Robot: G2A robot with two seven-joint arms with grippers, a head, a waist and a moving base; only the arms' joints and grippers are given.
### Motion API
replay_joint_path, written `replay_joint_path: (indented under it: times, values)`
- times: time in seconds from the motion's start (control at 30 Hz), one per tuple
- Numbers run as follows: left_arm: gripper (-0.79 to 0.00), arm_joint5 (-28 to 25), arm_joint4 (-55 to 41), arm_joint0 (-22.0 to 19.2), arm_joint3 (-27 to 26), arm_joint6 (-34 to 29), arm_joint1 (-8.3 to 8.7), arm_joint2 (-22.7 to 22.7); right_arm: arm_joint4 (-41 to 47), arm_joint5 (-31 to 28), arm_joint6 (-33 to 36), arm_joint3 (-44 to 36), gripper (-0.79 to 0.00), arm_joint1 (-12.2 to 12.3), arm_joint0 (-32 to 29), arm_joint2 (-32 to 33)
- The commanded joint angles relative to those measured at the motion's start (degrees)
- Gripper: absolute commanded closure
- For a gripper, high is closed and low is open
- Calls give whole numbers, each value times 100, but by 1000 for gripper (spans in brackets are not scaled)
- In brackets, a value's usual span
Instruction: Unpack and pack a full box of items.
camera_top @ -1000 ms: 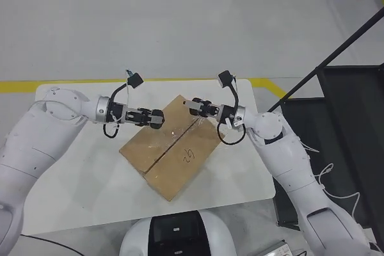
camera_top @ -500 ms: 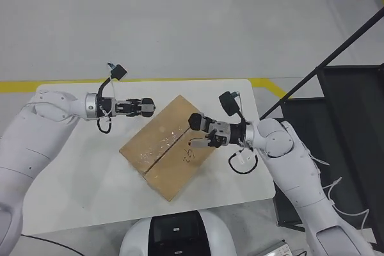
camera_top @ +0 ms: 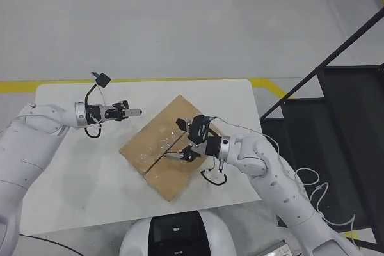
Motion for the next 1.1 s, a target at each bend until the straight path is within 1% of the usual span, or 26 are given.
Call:
replay_joint_path:
  times: [0.0,0.03,0.17,0.23,0.3,0.4,0.53,0.77,0.93,0.97,1.03,1.07]
  values:
    - [-785,67,23,111,-54,-23,67,-127,-569,28,-187,-99,-785,-3,-43,-132]
    - [-785,98,44,160,-91,-25,98,-190,-925,34,-231,-167,-785,2,-58,-200]
    - [-785,196,109,364,-284,10,205,-424,-1829,136,-461,-233,-785,5,-200,-492]
    - [-785,250,149,459,-393,41,246,-524,-2253,391,-561,-261,-785,-6,-227,-624]
    - [-785,304,180,547,-501,81,279,-610,-2651,782,-572,-248,-785,-30,-224,-757]
    - [-785,369,228,663,-647,147,317,-723,-3038,1317,-638,-166,-785,-89,-158,-987]
    - [-785,435,276,789,-801,181,362,-870,-3041,1642,-676,-11,-785,-168,-49,-1200]
    - [-785,536,329,970,-965,155,423,-1083,-2962,1525,-448,126,-785,-237,110,-1416]
    - [-785,583,355,1064,-1050,178,437,-1180,-2940,1636,-307,162,-785,-278,157,-1490]
    - [-785,597,362,1075,-1062,173,439,-1196,-2904,1695,-291,172,-496,-290,167,-1497]
    - [-785,614,381,1098,-1077,174,442,-1228,-2858,1807,-242,194,-95,-313,196,-1512]
    - [-785,627,386,1108,-1082,166,443,-1242,-2842,1845,-201,212,0,-324,213,-1519]
